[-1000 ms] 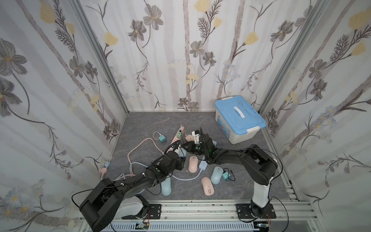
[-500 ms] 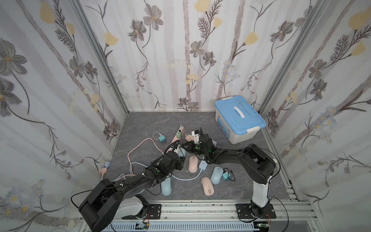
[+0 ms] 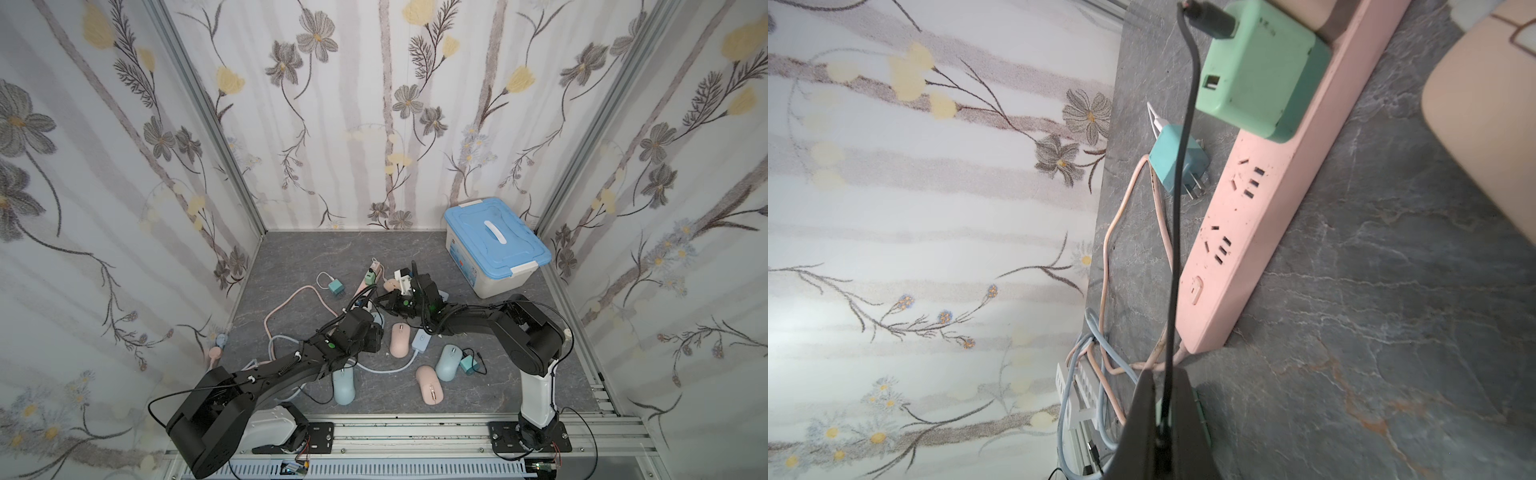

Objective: Unplug the wireless mouse
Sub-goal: Remove the power cord from the mouse, then place the power cord at the center of the board, then place the mouse at the center of the board.

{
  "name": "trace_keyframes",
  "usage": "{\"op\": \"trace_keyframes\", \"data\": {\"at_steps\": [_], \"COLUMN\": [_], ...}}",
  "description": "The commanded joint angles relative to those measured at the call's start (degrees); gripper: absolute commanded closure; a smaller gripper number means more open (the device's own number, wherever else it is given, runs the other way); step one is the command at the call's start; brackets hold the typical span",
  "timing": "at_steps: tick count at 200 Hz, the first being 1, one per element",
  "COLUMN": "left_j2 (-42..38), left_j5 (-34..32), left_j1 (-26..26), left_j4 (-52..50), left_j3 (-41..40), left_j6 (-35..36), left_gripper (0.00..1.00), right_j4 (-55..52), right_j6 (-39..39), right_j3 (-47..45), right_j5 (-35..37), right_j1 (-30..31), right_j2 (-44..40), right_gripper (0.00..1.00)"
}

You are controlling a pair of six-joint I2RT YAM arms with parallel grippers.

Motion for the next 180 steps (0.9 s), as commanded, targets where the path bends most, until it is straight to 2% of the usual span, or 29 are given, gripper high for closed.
{"op": "trace_keyframes", "data": {"at_steps": [1,32,65,76,94,106,130,180], "left_j2": [0.23,-3.17,0.00,0.70,0.63,2.33,3.75,11.30], "left_j5": [1.47,-2.86,-3.40,-3.16,-2.32,-2.23,-2.33,0.50], "left_j1": [0.05,-0.03,-0.05,-0.03,-0.10,-0.12,-0.12,-1.05], "left_j4": [-4.66,-0.45,-5.48,-5.41,-4.38,-4.80,-6.14,-5.78], "left_j3": [1.12,-2.26,1.40,1.52,1.37,1.83,3.24,6.85], "left_j6": [-1.39,-4.49,-4.57,-4.90,-5.58,-5.77,-5.39,-5.53], "left_gripper": [1.00,1.00,1.00,1.00,1.00,1.00,1.00,1.00], "right_j4": [1.20,4.41,-0.16,-0.82,-0.61,-1.69,-3.77,-2.52], "right_j6": [-1.09,1.88,2.33,2.39,2.54,2.04,0.66,1.40], "right_j3": [1.29,1.03,1.00,0.20,-1.47,-2.29,-4.68,-14.46], "right_j5": [-1.81,-0.37,2.53,3.65,5.11,6.53,10.38,16.73], "right_j1": [-0.06,0.56,0.56,0.47,0.14,-0.09,-0.54,-2.13], "right_j2": [0.30,0.63,-0.16,-0.78,-2.13,-3.55,-7.36,-16.35], "right_gripper": [1.00,1.00,1.00,0.85,0.50,0.40,0.32,0.31]}}
